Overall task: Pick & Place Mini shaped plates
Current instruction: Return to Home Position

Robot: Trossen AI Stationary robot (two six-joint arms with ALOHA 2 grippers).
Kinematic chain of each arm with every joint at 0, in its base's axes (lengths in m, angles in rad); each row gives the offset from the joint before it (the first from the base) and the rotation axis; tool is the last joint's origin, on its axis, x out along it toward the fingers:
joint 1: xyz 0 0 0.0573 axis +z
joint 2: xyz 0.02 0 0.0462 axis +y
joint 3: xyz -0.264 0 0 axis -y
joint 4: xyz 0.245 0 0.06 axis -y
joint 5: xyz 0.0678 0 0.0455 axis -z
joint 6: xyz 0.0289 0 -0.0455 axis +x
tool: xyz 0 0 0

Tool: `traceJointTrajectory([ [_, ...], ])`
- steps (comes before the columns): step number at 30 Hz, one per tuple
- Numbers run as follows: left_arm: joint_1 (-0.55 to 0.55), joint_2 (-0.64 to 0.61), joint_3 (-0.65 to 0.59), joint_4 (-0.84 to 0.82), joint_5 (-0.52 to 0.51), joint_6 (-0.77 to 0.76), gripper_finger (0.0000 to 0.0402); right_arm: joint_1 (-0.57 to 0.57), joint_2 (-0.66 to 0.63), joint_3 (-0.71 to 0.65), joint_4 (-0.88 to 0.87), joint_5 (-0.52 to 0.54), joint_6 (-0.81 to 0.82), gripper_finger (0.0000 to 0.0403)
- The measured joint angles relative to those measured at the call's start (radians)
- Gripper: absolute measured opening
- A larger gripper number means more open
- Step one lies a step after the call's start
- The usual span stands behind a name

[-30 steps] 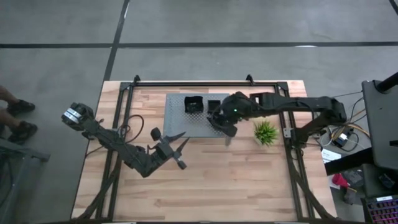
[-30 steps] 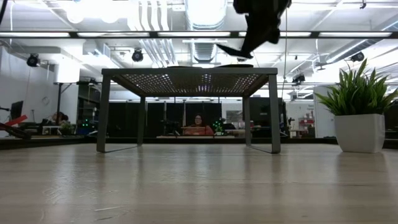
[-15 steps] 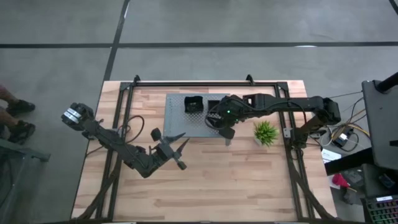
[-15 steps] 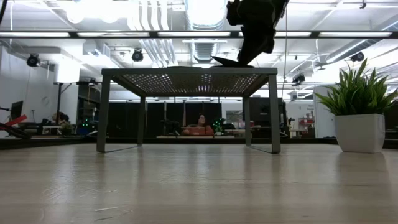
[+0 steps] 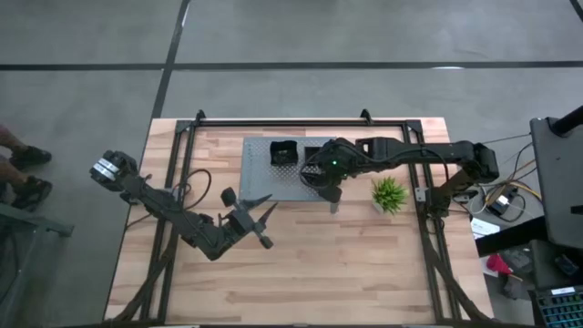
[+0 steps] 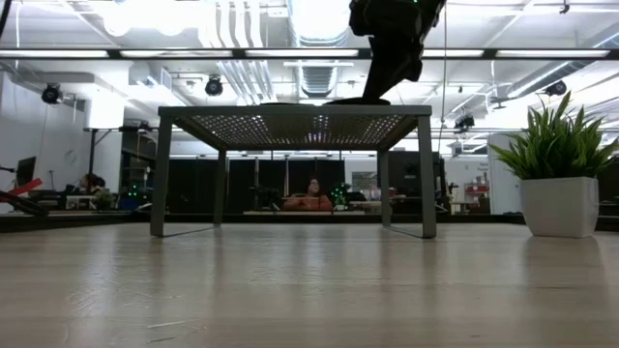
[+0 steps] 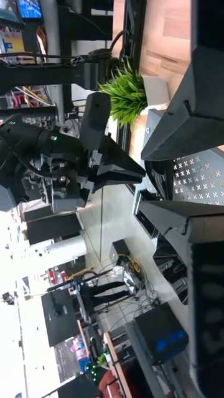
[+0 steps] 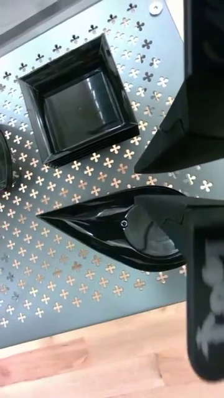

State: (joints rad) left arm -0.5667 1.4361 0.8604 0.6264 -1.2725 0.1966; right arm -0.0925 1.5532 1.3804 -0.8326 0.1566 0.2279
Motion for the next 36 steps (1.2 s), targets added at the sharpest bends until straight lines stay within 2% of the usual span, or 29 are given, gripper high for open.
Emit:
traceJointTrajectory([
  [6,0.000,0.000,0.000,-0.055,-0.001,-0.001,0.0110,0.010,-0.031,0.010,-0.011,-0.011,0.073,0.0089],
  [8,0.000,-0.001,0.000,-0.067,0.016,-0.008,0.0105,0.021,-0.041,0.008,-0.014,-0.042,0.091,0.0077],
  [12,0.000,-0.001,0.000,-0.070,0.113,-0.016,0.0074,0.079,-0.042,-0.018,0.023,-0.054,0.089,0.0021],
  [16,0.003,-0.006,0.000,-0.105,0.222,-0.020,0.0016,0.147,-0.041,-0.070,0.130,-0.054,0.084,0.0010],
  [18,0.004,-0.023,0.000,-0.138,0.264,-0.039,0.0006,0.180,-0.042,-0.096,0.169,-0.053,0.084,0.0009],
  [25,0.044,-0.151,0.000,-0.408,0.477,-0.239,0.0000,0.289,-0.082,-0.213,0.487,-0.053,0.024,0.0008],
  [28,0.057,-0.196,-0.010,-0.498,0.515,-0.260,0.0000,0.330,-0.117,-0.274,0.633,-0.052,-0.015,0.0008],
  [32,0.055,-0.270,-0.064,-0.477,0.532,-0.261,0.0000,0.379,-0.174,-0.375,0.804,-0.032,-0.019,0.0008],
  [36,0.062,-0.354,-0.183,-0.331,0.661,-0.253,0.0000,0.416,-0.238,-0.485,0.952,0.030,-0.070,0.0008],
])
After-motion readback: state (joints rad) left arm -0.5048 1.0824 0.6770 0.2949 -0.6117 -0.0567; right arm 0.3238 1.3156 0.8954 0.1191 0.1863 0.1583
